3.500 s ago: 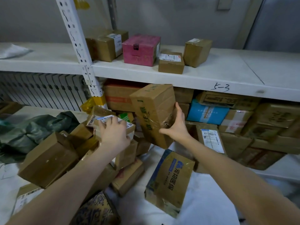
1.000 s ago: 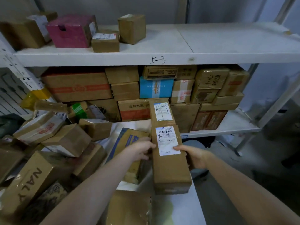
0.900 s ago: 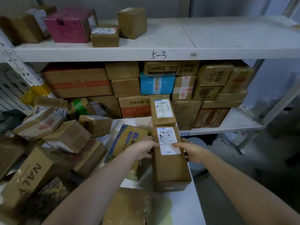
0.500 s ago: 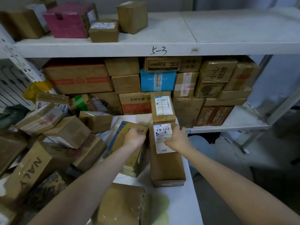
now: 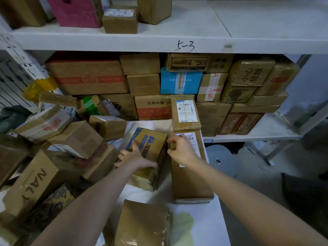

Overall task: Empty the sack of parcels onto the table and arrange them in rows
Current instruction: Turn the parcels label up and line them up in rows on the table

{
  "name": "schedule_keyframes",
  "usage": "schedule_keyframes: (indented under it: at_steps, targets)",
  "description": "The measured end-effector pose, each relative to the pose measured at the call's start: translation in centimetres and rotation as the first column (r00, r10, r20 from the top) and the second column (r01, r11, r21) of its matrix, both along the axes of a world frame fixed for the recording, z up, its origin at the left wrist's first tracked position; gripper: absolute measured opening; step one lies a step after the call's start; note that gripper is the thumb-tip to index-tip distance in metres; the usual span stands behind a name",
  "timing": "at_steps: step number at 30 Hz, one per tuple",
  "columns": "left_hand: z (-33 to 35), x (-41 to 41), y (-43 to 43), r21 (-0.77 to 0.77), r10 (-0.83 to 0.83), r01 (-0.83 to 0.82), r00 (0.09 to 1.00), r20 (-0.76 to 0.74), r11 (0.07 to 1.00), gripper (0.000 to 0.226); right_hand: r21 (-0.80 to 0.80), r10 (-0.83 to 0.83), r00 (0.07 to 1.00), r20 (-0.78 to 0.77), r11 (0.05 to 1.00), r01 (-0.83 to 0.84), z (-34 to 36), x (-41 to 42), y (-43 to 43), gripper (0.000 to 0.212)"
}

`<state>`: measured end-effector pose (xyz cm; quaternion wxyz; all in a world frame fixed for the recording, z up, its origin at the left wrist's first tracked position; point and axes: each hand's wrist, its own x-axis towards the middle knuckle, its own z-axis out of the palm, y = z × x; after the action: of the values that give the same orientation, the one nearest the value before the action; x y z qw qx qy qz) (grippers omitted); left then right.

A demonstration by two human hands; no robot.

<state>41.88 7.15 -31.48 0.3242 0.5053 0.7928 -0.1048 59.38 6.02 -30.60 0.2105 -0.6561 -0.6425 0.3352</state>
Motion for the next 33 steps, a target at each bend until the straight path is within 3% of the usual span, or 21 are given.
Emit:
schedule_keyframes:
  at_steps: [2, 3, 5, 6, 8, 11, 13, 17, 20, 22, 28, 31, 33]
  targets:
    - [0.6, -1.5, 0.8, 0.023, 0.098, -0.104, 0.979, 0.181, 0.994, 0.144, -0.041, -0.056, 0.998, -0.027, 0.998, 0.055, -0.5, 0.0, 0.2, 0.036]
    - [0.8, -2.7, 1.3, 0.038, 0.184, -0.209, 0.921, 0.343, 0.977, 0.134, -0.051, -0.089, 0.995, -0.053, 0.995, 0.086, -0.5, -0.1, 0.4, 0.033]
    - [2.4, -3.9, 1.6, -0.042, 0.349, -0.419, 0.692, 0.632, 0.907, 0.094, -0.061, -0.147, 0.984, -0.104, 0.988, 0.141, 0.1, -0.5, 0.8, 0.033]
    - [2.9, -4.5, 1.8, -0.131, 0.405, -0.461, 0.566, 0.718, 0.878, 0.079, -0.075, -0.172, 0.974, -0.148, 0.984, 0.162, 0.7, -0.9, 0.9, 0.036]
    - [4.4, -5.5, 1.7, -0.182, 0.385, -0.439, 0.433, 0.815, 0.880, 0.057, -0.140, -0.216, 0.930, -0.298, 0.973, 0.182, 2.3, -2.1, 1.3, 0.043]
    - [5.3, -6.7, 1.5, -0.233, 0.347, -0.407, 0.231, 0.909, 0.883, 0.075, -0.298, -0.286, 0.785, -0.550, 0.945, 0.136, 4.4, -4.2, 2.1, 0.034]
    - [5.0, -8.0, 2.0, -0.246, 0.318, -0.399, 0.124, 0.940, 0.883, 0.094, -0.284, -0.241, 0.746, -0.621, 0.956, 0.073, 5.2, -5.1, 2.7, 0.024]
    - [5.9, -9.8, 3.0, -0.197, 0.226, -0.338, 0.050, 0.973, 0.920, 0.100, -0.185, -0.119, 0.762, -0.636, 0.983, -0.001, 6.4, -5.9, 3.8, 0.054]
    - [6.1, -10.1, 4.0, -0.147, 0.169, -0.313, 0.044, 0.985, 0.938, 0.115, -0.188, -0.110, 0.762, -0.638, 0.982, -0.015, 6.3, -5.7, 4.3, 0.072]
    - [5.3, -10.0, 4.6, -0.157, 0.173, -0.291, 0.030, 0.984, 0.944, 0.122, -0.202, -0.131, 0.759, -0.638, 0.979, -0.001, 5.7, -5.6, 4.5, 0.071]
    - [2.8, -8.5, 7.1, -0.237, 0.255, -0.316, 0.019, 0.967, 0.919, 0.087, -0.204, -0.183, 0.782, -0.595, 0.976, 0.073, 4.9, -4.3, 5.5, 0.051]
    - [1.5, -7.3, 7.7, -0.284, 0.337, -0.365, 0.090, 0.937, 0.887, 0.079, -0.034, -0.287, 0.846, -0.449, 0.952, 0.305, 4.5, -2.9, 7.0, 0.037]
    - [0.9, -6.4, 8.3, -0.307, 0.383, -0.400, 0.125, 0.915, 0.863, 0.081, 0.092, -0.397, 0.886, -0.240, 0.899, 0.427, 3.7, -1.6, 8.0, 0.038]
